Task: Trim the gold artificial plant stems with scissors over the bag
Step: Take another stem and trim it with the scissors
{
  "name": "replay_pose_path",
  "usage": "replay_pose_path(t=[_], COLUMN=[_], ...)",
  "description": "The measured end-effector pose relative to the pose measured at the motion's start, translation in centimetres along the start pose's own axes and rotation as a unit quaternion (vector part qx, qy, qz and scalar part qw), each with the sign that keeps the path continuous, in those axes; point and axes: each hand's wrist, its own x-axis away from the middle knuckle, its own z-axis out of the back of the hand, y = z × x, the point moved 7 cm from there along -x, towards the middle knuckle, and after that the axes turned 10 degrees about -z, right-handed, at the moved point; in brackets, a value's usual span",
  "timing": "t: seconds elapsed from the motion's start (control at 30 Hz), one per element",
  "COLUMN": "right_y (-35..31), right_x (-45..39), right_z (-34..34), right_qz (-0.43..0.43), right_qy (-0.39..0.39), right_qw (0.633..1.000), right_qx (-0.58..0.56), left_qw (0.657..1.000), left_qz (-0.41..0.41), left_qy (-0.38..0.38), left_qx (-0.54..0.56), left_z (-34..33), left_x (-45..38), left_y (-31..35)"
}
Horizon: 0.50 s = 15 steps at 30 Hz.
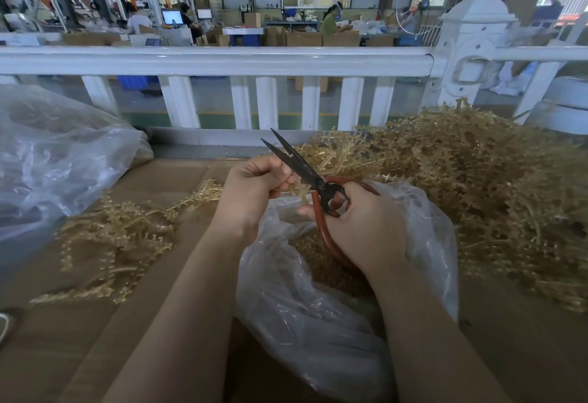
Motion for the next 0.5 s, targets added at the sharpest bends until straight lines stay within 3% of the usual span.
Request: replay_pose_path(t=[0.5], right_y=[0.16], right_x=[-0.15], right_z=[-0.17], right_qz=[-0.008], right_qy=[-0.005], right_qw=[1.0], right_qx=[0.011], left_qw=[1.0], left_qz=[-0.015], left_qy=[-0.019], left_qx=[-0.017], left_z=[0.0], left_x=[-0.05], left_y=[-0.17])
